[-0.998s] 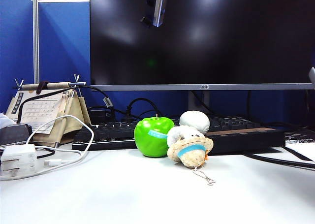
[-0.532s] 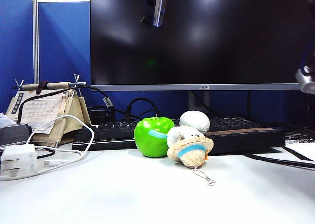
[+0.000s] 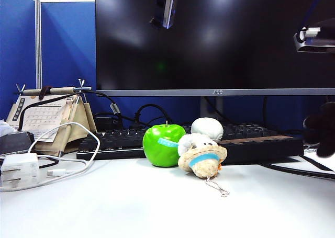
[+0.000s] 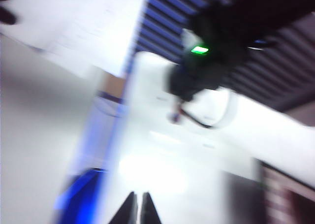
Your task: Place the tilting octopus upright.
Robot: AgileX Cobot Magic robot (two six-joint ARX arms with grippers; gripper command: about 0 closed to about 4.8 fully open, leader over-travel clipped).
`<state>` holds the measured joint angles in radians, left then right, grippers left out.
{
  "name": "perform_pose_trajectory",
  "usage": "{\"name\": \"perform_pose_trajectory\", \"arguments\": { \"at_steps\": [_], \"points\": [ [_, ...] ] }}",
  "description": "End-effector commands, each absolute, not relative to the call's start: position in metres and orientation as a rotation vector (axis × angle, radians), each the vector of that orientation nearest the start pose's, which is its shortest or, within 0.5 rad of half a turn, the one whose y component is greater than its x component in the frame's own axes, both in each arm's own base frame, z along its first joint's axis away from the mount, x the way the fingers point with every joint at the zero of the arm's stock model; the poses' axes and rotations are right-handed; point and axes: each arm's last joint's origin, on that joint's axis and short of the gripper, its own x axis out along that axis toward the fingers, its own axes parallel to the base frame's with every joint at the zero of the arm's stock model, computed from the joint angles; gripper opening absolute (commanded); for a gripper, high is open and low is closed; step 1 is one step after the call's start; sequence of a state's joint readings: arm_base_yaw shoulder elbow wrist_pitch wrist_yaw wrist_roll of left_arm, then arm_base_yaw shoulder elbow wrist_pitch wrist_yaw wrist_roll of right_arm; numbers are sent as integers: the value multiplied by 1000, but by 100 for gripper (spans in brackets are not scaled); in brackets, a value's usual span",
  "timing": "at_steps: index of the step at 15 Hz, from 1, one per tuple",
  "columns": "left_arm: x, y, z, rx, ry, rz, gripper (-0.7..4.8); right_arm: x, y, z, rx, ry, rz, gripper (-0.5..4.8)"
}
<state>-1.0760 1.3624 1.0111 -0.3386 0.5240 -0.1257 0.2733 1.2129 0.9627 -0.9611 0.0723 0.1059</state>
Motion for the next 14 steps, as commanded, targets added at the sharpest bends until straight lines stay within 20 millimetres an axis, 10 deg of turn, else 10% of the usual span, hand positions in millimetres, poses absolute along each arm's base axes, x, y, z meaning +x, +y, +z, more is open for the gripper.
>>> {"name": "perform_pose_trajectory", "arguments": {
  "at_steps": [1, 9, 14],
  "points": [
    [131, -260, 276, 193, 718, -1267, 26, 211, 54, 261, -192, 1130, 43, -6],
    [143, -265, 285, 397, 408, -1089, 26, 231, 54, 263, -383, 961, -53, -6],
    [143, -264, 285, 400, 412, -1089, 26, 265, 61, 215, -571, 1115, -83, -6]
  ]
}}
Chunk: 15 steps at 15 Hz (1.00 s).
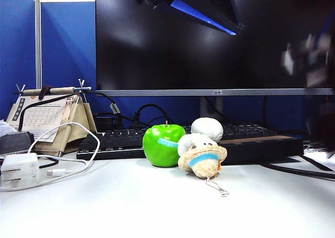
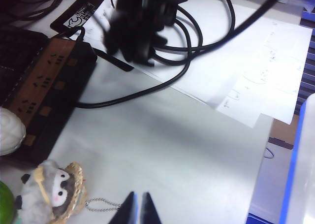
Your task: Place the tilting octopus upright.
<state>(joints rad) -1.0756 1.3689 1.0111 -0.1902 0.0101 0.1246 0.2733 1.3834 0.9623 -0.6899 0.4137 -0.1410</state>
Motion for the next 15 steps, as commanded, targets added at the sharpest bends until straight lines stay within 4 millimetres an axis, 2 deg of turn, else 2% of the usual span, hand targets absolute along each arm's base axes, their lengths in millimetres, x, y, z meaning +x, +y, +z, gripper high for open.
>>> {"name": "perform_pose_trajectory", "arguments": {
  "at_steps": [1, 4, 8, 12, 13, 14, 15],
  "points": [
    [143, -264, 284, 402, 415, -1089, 26, 270, 63, 202, -583, 1162, -75, -6],
    [143, -264, 284, 405, 421, -1088, 26, 270, 78, 184, -545, 1216, 24, -6],
    [143, -264, 284, 403, 418, -1088, 26, 261, 105, 183, -533, 1186, 108, -6],
    [143, -264, 284, 403, 418, -1088, 26, 259, 109, 182, -448, 1206, 149, -6],
    [143, -264, 284, 403, 418, -1088, 26, 259, 110, 181, -424, 1213, 183, 9],
    [143, -264, 284, 403, 418, -1089, 26, 260, 111, 182, -410, 1208, 179, 72],
    [143, -264, 284, 404, 418, -1089, 26, 260, 111, 182, -402, 1206, 175, 163]
  ]
}}
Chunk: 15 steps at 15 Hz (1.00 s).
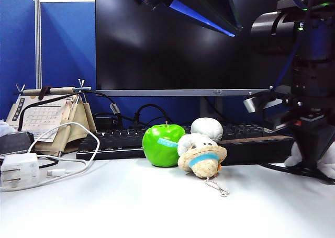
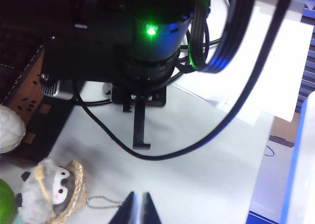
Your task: Place the tilting octopus upright.
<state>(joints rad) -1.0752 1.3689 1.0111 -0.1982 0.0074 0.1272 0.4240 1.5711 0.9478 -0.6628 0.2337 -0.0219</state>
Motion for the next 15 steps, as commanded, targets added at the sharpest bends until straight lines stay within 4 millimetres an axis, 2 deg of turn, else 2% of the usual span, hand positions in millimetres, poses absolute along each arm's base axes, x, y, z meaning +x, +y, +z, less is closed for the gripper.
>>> {"name": "perform_pose_trajectory", "arguments": {
  "at_steps": [1, 2, 6, 10, 13, 14, 15],
  "points": [
    [143, -264, 284, 403, 418, -1089, 26, 260, 111, 182, -399, 1204, 171, 270],
    [143, -264, 284, 403, 418, -1089, 26, 260, 111, 182, -397, 1205, 170, 306],
    [143, -264, 284, 403, 418, -1088, 26, 262, 111, 191, -386, 1166, 169, 306],
    [143, -264, 284, 403, 418, -1088, 26, 269, 115, 224, -335, 1068, 197, 306],
    [143, -264, 284, 403, 418, -1088, 26, 268, 115, 225, -322, 1072, 186, 305],
    [143, -264, 284, 403, 418, -1088, 26, 268, 115, 227, -322, 1067, 183, 300],
    [143, -264, 284, 404, 418, -1088, 26, 267, 114, 233, -314, 1029, 179, 213]
  ]
}}
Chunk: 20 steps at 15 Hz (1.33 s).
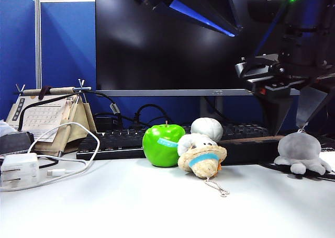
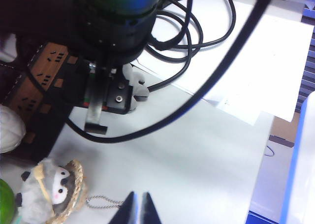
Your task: Place the tilting octopus upright.
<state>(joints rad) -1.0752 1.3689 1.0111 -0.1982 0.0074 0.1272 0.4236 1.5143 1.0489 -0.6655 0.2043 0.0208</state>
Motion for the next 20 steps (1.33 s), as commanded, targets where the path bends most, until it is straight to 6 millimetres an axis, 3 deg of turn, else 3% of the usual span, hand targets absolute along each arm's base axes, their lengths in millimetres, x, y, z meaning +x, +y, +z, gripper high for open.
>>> {"name": "perform_pose_trajectory", "arguments": {
  "at_steps": [1, 3, 5, 6, 8, 11, 12, 14, 17, 20],
  "points": [
    [143, -264, 284, 403, 418, -1088, 26, 267, 114, 239, -302, 993, 180, 200],
    [144, -264, 285, 412, 406, -1050, 26, 260, 111, 263, -260, 866, 187, 196],
    [148, -261, 290, 563, 307, -906, 24, 243, 103, 301, -208, 709, 194, 12],
    [149, -258, 294, 618, 268, -831, 21, 237, 100, 311, -195, 671, 196, -6],
    [146, -244, 312, 684, 183, -685, 19, 208, 88, 342, -158, 547, 210, -6],
    [130, -213, 348, 594, 80, -650, 19, 160, 66, 371, -119, 429, 218, -6],
    [112, -188, 371, 503, 16, -666, 19, 124, 51, 383, -86, 364, 256, -6],
    [89, -155, 387, 357, 12, -710, 19, 83, 34, 391, -50, 281, 304, -6],
    [59, -104, 394, 240, 45, -866, 19, 24, 9, 395, 7, 112, 354, -6],
    [39, -64, 398, 178, 4, -872, 20, -19, -11, 397, 59, -94, 357, -5]
  ]
}}
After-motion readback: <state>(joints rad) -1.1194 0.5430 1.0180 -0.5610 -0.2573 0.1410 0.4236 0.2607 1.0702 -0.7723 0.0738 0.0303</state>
